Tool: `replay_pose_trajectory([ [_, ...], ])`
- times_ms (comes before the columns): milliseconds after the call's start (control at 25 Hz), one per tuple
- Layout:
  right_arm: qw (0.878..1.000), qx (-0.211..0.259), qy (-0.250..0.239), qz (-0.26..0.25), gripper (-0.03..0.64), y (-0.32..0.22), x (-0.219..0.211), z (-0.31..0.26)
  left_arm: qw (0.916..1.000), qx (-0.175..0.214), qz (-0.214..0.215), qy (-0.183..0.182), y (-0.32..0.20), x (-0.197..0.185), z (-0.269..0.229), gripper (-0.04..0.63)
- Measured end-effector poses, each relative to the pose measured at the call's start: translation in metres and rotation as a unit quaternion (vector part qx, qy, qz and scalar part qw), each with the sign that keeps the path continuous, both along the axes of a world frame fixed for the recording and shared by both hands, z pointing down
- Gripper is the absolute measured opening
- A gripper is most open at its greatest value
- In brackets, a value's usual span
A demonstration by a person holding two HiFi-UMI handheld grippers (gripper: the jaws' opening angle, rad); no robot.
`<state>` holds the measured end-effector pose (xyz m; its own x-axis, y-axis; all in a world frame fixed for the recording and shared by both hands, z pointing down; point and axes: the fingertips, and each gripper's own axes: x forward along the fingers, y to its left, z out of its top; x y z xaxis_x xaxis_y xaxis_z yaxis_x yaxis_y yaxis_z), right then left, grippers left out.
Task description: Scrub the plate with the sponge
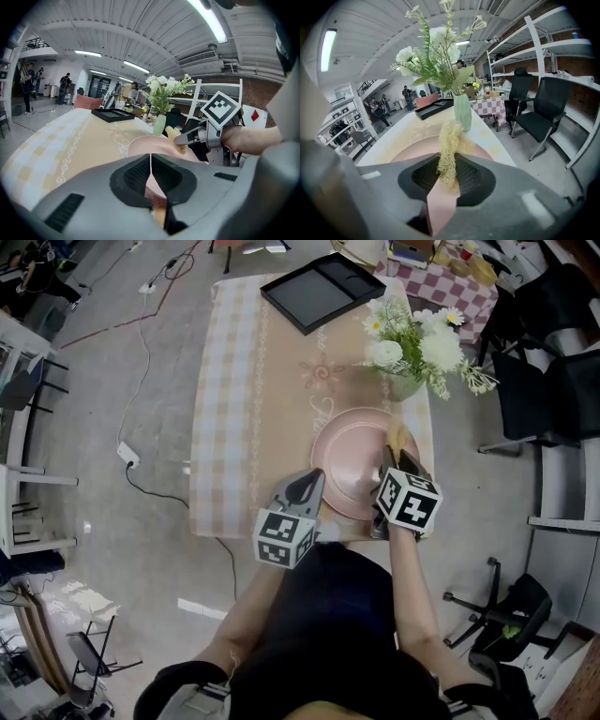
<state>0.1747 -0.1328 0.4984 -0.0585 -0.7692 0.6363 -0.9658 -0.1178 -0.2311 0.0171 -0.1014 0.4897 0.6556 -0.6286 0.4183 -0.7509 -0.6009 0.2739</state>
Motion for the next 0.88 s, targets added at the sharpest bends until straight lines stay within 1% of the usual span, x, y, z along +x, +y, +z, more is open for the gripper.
replay_pose_trajectory([
  [200,0.999,-0.011,0.021,0.027,0.087,0.011,0.021,0.001,0.9999,0.001,0.012,0.003,0.002,0.009,-0.001,0.017],
  [360,0.998,-0.024,0.037,0.038,0.087,0.017,0.032,0.005,0.9999,0.0,0.016,0.001,0.003,0.011,-0.001,0.017],
  [720,0.996,-0.058,0.065,0.027,0.089,0.021,0.034,0.02,0.9999,-0.003,0.01,0.001,-0.001,0.008,0.002,0.017],
  [880,0.994,-0.083,0.072,0.014,0.089,0.019,0.03,0.025,1.0,-0.004,0.008,0.001,-0.004,0.006,0.003,0.017],
])
